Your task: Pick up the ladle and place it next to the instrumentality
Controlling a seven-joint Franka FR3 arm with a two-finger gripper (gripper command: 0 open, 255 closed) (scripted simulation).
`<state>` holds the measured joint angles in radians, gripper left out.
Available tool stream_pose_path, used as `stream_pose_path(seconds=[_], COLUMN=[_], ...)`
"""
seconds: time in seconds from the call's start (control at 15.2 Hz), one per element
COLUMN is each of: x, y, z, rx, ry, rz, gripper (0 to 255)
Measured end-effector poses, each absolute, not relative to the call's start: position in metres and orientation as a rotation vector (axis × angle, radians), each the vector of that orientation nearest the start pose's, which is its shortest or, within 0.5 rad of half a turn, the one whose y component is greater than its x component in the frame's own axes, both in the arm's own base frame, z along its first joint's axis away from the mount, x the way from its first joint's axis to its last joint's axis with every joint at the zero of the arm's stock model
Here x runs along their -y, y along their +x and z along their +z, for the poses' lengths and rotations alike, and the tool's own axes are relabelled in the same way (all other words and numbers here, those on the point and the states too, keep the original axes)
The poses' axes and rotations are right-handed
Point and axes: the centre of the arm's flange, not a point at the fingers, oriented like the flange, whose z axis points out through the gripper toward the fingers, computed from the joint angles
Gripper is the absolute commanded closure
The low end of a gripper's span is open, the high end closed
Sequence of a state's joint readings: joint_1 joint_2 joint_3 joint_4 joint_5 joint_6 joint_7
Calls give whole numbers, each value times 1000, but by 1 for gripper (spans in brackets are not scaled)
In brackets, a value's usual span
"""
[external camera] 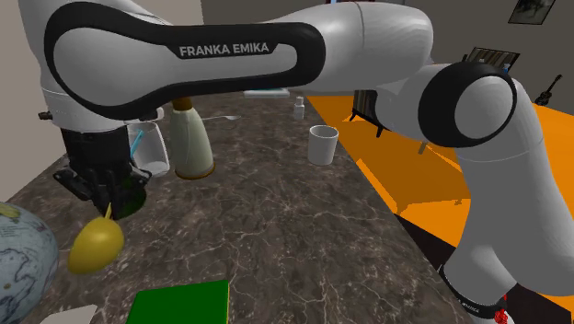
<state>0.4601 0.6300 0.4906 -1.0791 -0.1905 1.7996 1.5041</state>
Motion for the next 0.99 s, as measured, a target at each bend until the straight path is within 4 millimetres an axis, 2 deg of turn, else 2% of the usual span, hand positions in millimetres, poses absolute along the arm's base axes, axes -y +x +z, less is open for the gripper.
stream_pose_path(seconds=[0.73,0.99], x=[-515,-514], y=[525,526], z=[448,444], rx=[-921,-922], ry=[-2816,-2815], rz=[35,34], gripper=[255,255])
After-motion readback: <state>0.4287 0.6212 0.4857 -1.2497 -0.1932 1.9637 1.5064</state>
